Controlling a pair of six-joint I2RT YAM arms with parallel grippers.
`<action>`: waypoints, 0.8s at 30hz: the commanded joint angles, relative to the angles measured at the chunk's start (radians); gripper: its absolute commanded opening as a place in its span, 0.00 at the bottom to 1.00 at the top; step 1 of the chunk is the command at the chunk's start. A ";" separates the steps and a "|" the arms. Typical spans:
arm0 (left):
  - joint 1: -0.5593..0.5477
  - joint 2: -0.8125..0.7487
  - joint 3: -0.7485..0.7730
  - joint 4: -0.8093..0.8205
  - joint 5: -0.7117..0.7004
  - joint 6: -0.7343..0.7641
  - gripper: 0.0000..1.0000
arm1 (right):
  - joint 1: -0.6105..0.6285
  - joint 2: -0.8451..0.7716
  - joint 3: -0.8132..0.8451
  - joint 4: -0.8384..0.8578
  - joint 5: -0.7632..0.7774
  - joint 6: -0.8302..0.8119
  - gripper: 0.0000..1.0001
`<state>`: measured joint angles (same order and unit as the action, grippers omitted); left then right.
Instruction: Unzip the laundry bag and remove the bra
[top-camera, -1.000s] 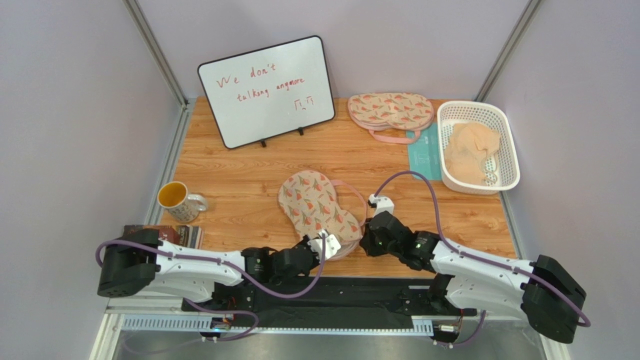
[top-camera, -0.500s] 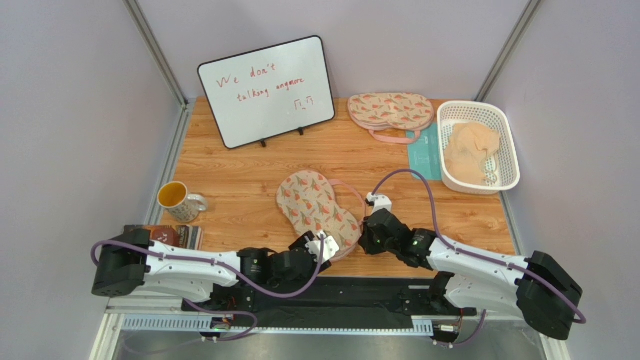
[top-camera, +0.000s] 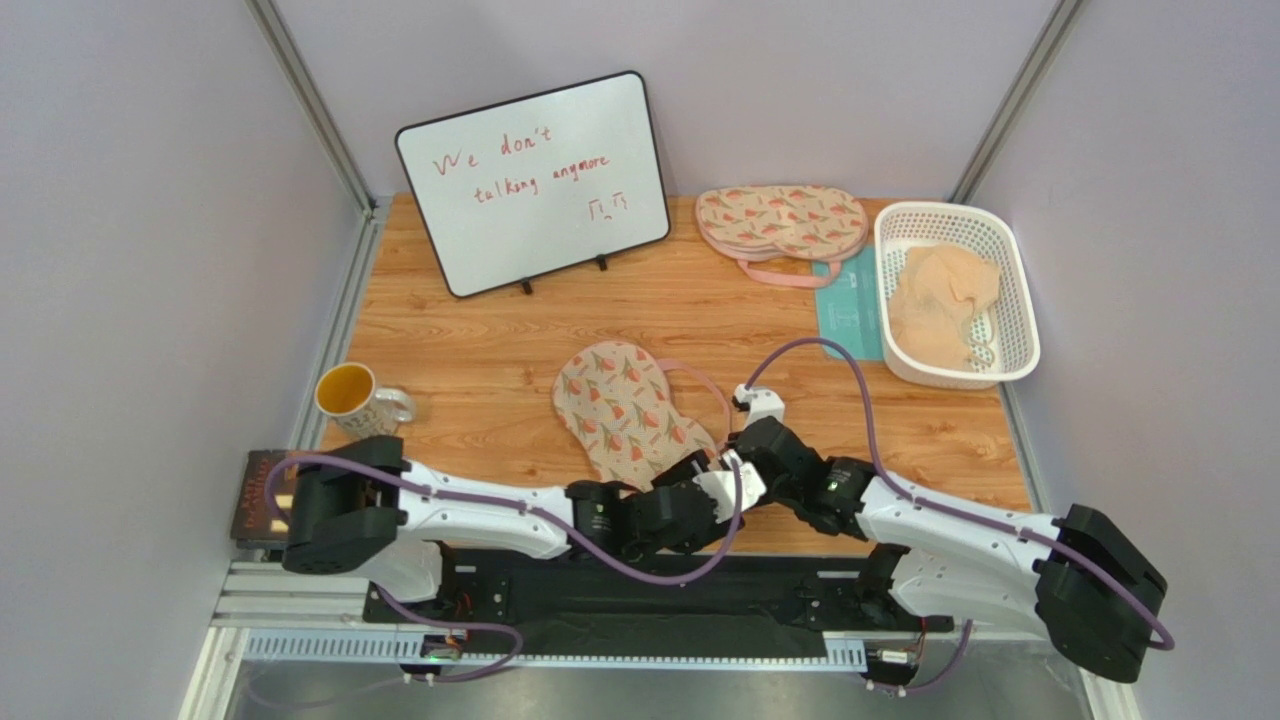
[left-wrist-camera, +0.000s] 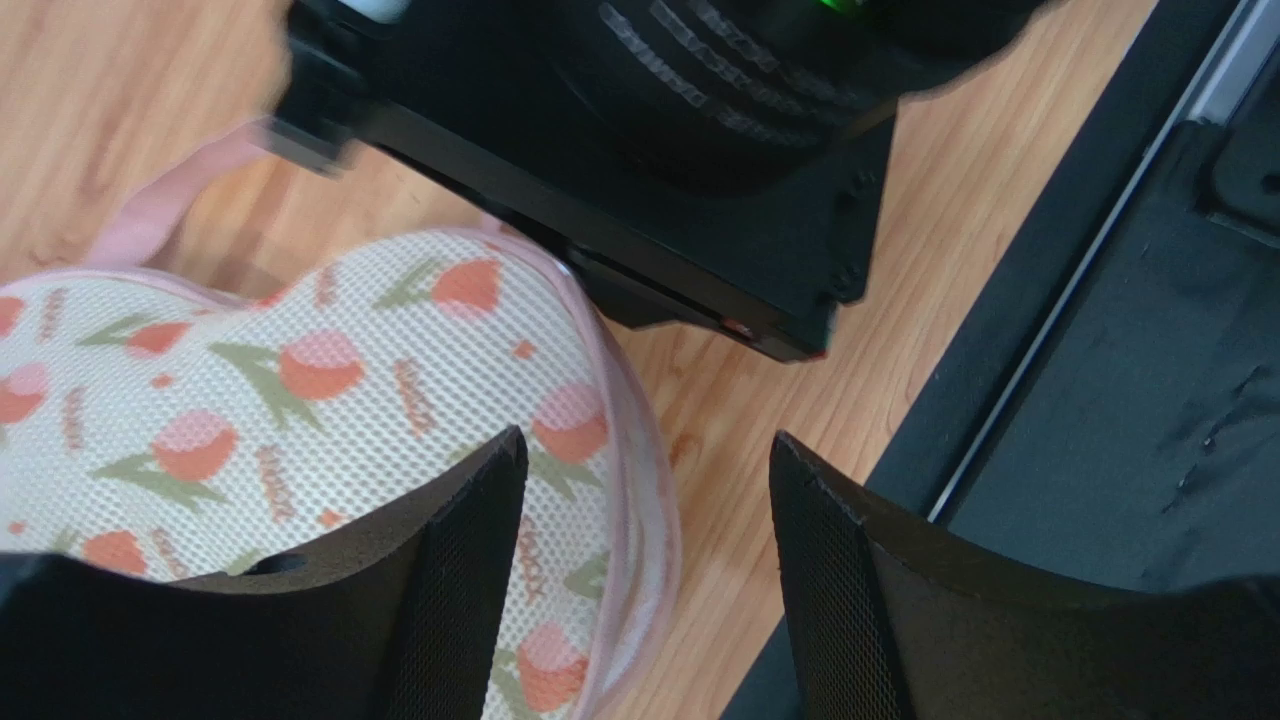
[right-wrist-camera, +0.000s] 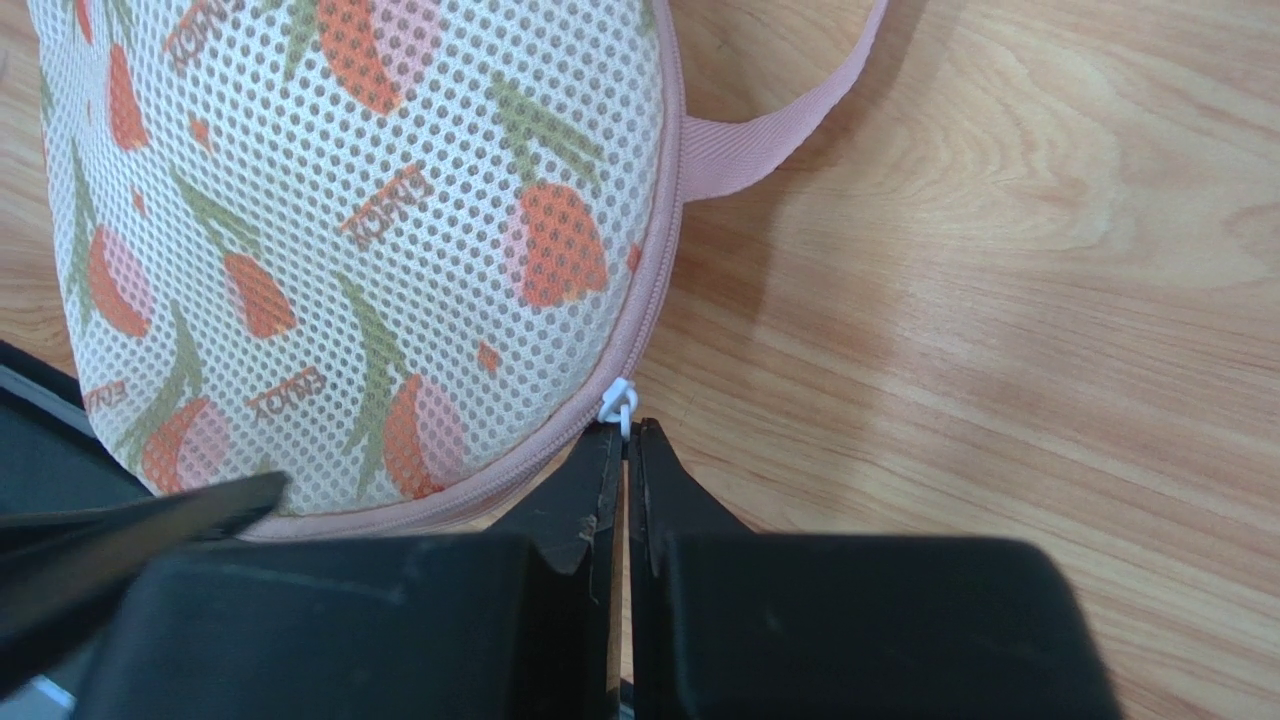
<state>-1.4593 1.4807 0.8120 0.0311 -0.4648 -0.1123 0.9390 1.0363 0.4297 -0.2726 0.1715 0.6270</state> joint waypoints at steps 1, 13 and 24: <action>-0.006 0.088 0.050 0.023 0.003 -0.001 0.67 | -0.005 -0.025 -0.008 0.024 -0.009 -0.006 0.00; -0.007 0.136 0.064 -0.005 -0.185 -0.040 0.65 | -0.005 -0.032 -0.016 0.029 -0.010 -0.009 0.00; -0.007 0.153 0.021 0.024 -0.222 -0.052 0.59 | -0.003 -0.033 -0.012 0.035 -0.027 -0.006 0.00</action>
<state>-1.4658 1.6306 0.8379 0.0273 -0.6449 -0.1360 0.9291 1.0134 0.4217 -0.2722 0.1562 0.6273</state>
